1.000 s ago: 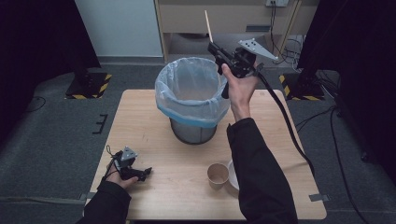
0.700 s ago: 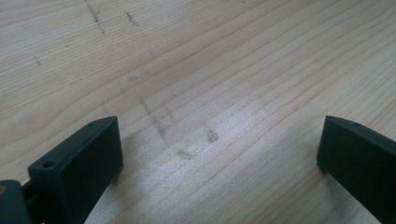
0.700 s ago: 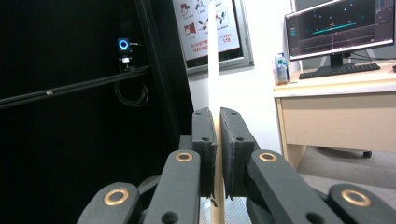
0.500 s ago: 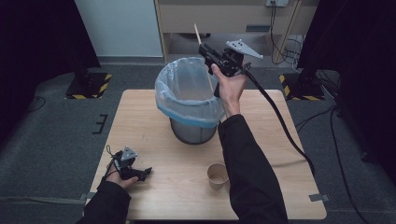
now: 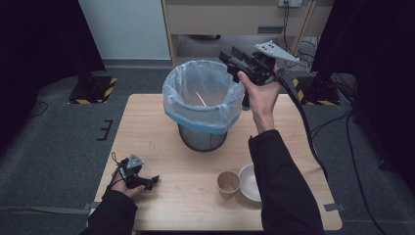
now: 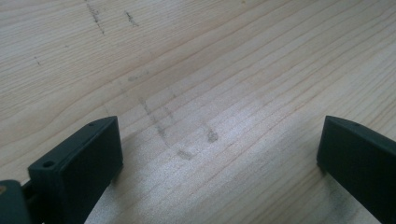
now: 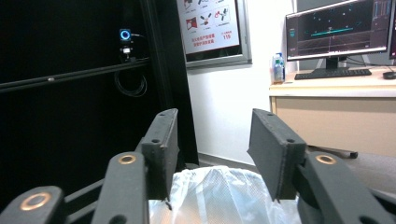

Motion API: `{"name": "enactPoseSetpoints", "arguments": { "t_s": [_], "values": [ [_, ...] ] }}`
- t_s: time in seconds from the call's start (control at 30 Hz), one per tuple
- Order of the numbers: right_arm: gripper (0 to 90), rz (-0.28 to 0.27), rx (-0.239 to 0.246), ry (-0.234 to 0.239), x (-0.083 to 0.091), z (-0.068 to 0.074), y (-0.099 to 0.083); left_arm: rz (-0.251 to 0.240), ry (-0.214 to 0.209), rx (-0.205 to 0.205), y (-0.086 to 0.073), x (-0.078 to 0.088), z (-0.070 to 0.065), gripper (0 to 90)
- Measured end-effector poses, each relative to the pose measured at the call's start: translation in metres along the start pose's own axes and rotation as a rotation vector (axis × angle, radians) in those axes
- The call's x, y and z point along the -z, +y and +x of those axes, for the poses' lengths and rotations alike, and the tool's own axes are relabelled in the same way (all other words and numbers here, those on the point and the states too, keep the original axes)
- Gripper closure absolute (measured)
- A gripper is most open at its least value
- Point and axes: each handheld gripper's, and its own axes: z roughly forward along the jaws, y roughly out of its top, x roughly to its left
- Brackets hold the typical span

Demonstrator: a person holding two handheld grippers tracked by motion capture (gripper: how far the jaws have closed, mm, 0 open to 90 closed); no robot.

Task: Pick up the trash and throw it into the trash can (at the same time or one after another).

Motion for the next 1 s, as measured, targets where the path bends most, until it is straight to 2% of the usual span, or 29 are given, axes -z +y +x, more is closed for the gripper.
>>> {"name": "enactPoseSetpoints", "arguments": {
  "t_s": [0.03,0.07,0.17,0.37,0.43,0.47,0.57,0.8,1.0],
  "values": [
    [50.2,0.0,0.001,-0.001,0.006,0.0,0.002,-0.001,0.0,0.0,0.0,0.0,0.0,0.0],
    [49.1,-0.015,-0.018,0.002,0.02,-0.002,0.005,-0.001,0.0,0.0,0.0,0.0,0.0,0.0],
    [47.8,-0.011,-0.015,-0.015,0.037,-0.007,0.005,-0.001,0.0,0.0,0.0,0.0,0.0,0.0],
    [46.1,0.0,-0.021,-0.06,0.077,-0.025,-0.007,-0.001,0.002,0.001,0.0,0.0,0.0,0.0],
    [45.9,0.006,-0.017,-0.063,0.081,-0.027,-0.009,-0.001,0.001,0.002,0.0,0.0,0.0,0.0],
    [45.4,0.02,-0.018,-0.069,0.093,-0.032,-0.016,0.001,0.001,0.0,0.0,0.0,0.0,0.0],
    [45.2,0.026,-0.023,-0.07,0.104,-0.037,-0.025,0.001,0.002,0.0,0.0,0.0,0.0,0.0],
    [45.2,0.092,-0.017,-0.076,0.125,-0.044,-0.056,0.001,0.003,0.001,0.0,0.0,-0.001,0.0],
    [45.0,0.126,-0.033,-0.065,0.141,-0.048,-0.086,0.001,0.003,0.001,0.0,0.0,-0.001,0.0]
  ]
}}
